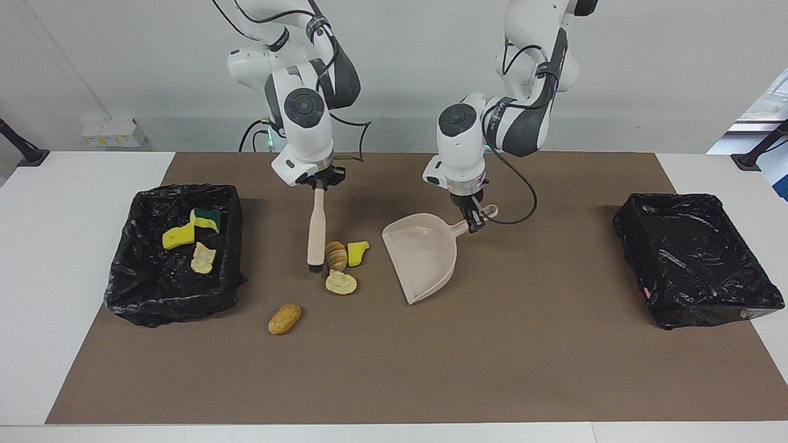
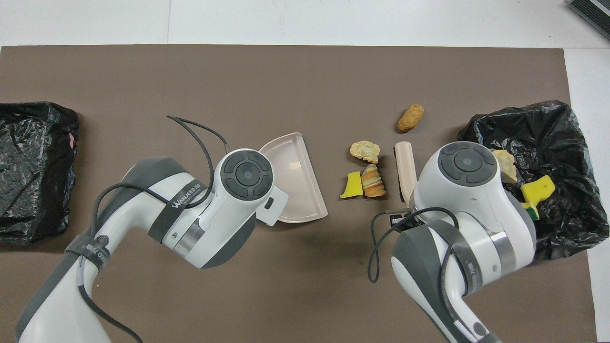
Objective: Sweep and dump trash in bin
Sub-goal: 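Sweep the remaining pieces with the right gripper toward the dustpan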
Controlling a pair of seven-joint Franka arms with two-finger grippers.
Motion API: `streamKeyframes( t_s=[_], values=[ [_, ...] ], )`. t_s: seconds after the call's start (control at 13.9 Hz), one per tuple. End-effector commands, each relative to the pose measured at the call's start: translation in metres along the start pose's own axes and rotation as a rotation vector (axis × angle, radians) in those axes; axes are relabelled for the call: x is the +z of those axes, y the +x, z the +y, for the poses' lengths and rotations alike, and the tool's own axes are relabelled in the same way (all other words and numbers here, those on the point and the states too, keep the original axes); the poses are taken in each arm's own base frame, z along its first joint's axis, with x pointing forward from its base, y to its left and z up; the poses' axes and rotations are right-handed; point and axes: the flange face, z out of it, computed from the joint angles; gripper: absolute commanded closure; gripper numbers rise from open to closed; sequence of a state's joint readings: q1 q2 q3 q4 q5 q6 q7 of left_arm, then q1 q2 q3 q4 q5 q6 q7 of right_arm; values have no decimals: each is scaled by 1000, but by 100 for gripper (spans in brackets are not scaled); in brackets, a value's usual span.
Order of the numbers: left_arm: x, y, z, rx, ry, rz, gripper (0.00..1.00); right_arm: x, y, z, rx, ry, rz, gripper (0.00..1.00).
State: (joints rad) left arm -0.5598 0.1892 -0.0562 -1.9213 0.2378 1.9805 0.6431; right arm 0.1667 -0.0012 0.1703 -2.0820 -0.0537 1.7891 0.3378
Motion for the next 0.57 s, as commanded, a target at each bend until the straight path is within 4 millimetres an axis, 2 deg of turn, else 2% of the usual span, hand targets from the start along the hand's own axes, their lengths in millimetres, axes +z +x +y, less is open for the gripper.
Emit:
streamKeyframes(
  t_s=[0.0, 0.14, 0.22, 0.43, 0.5],
  values=[
    [3, -5, 13, 32, 22, -5, 100, 17, 13, -10, -52, -8, 41, 100],
    [4, -7, 15, 35, 18, -8, 100, 32, 26, -22, -73, 3, 56, 100],
    [5, -7, 17, 35, 16, -11, 100, 40, 27, -36, -99, 2, 60, 100],
    [6, -7, 21, 41, 15, -13, 100, 53, 22, -74, -142, 12, 43, 100],
    [7, -9, 23, 42, 13, -15, 100, 55, 16, -93, -161, 36, 41, 100]
  ],
)
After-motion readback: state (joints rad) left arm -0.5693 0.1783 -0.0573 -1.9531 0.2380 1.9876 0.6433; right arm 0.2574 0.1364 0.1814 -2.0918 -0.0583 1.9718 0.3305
